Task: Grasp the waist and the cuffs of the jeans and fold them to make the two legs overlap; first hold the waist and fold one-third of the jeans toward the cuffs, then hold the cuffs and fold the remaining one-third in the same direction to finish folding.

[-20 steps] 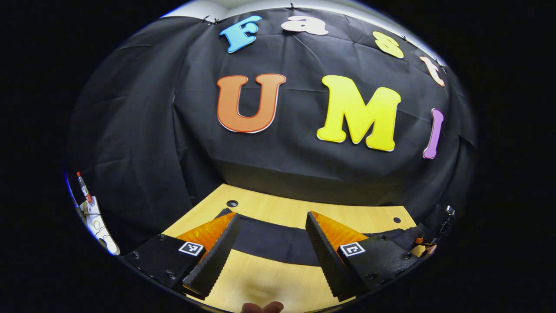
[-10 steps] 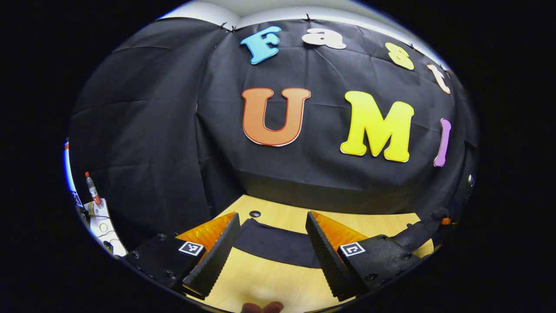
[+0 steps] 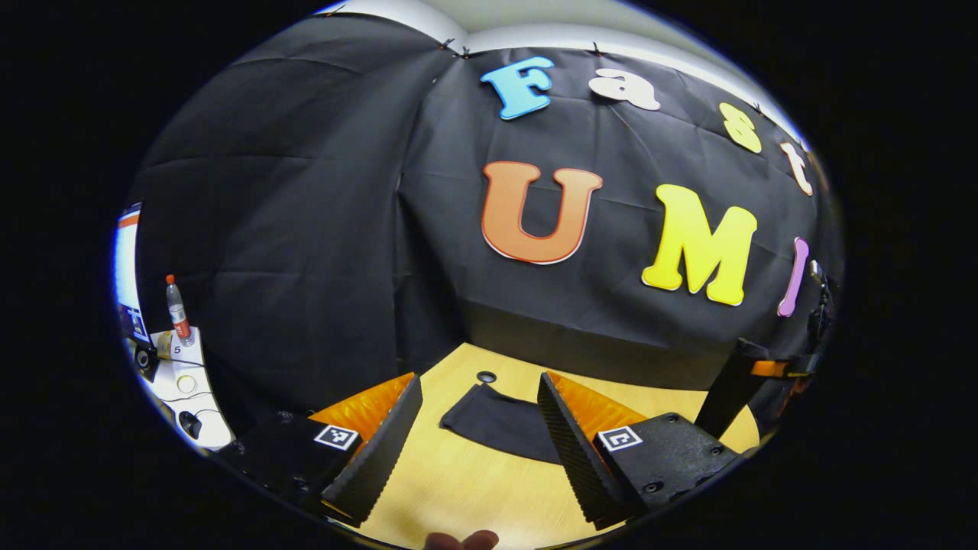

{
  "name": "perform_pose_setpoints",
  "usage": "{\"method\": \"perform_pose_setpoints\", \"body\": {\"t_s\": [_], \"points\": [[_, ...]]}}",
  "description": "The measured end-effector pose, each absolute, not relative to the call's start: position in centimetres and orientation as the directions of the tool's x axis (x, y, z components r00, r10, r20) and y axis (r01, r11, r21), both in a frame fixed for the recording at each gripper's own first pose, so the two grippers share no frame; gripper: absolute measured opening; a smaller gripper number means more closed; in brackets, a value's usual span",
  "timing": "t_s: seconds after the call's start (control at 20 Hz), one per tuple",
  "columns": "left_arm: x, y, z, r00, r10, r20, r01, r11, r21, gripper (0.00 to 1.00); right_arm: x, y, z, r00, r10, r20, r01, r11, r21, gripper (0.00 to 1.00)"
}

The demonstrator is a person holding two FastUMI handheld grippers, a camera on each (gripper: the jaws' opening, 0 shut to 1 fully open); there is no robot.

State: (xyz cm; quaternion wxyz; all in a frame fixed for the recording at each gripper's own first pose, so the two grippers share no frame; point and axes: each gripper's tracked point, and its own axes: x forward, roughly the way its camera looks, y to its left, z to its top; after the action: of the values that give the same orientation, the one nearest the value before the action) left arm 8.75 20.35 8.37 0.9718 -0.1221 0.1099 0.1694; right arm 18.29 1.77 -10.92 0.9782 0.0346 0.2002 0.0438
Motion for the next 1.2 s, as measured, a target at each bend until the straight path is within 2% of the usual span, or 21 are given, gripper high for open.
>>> {"method": "perform_pose_setpoints", "body": {"t_s": [0.2,0.4,0.65,0.85,1.0,1.05,1.1,1.15,1.2], "points": [[5.1,25.2,7.1,0.884,0.370,-0.285,-0.431,0.882,-0.193,0.98,18.8,10.4,-16.9,0.879,0.164,-0.448,-0.183,0.983,0.000,0.01],[1.4,29.2,5.5,0.847,0.426,-0.319,-0.500,0.841,-0.204,0.98,19.9,15.7,-23.8,0.832,0.152,-0.533,-0.233,0.969,-0.087,0.00],[-0.9,32.0,4.2,0.812,0.466,-0.350,-0.554,0.806,-0.211,0.98,20.0,18.4,-31.3,0.769,0.127,-0.626,-0.278,0.949,-0.148,0.01],[-0.7,32.2,4.3,0.815,0.463,-0.348,-0.547,0.813,-0.200,0.98,19.9,19.6,-32.6,0.767,0.133,-0.627,-0.304,0.937,-0.173,0.03],[-0.5,32.2,4.1,0.821,0.449,-0.353,-0.538,0.816,-0.213,0.98,19.6,19.6,-32.4,0.742,0.199,-0.640,-0.340,0.935,-0.103,0.16],[-0.4,32.2,3.9,0.822,0.443,-0.358,-0.536,0.815,-0.221,0.98,19.5,19.5,-31.7,0.741,0.223,-0.633,-0.351,0.933,-0.083,0.24],[-0.1,32.2,3.8,0.825,0.437,-0.359,-0.532,0.815,-0.231,0.98,19.0,19.5,-30.8,0.742,0.244,-0.625,-0.358,0.932,-0.062,0.38],[0.1,32.0,3.7,0.830,0.426,-0.361,-0.524,0.817,-0.240,0.98,18.2,19.4,-29.8,0.740,0.255,-0.623,-0.360,0.932,-0.046,0.37],[0.8,31.8,3.5,0.834,0.418,-0.361,-0.518,0.820,-0.246,0.98,17.2,19.4,-28.9,0.734,0.275,-0.621,-0.365,0.931,-0.020,0.47]]}}
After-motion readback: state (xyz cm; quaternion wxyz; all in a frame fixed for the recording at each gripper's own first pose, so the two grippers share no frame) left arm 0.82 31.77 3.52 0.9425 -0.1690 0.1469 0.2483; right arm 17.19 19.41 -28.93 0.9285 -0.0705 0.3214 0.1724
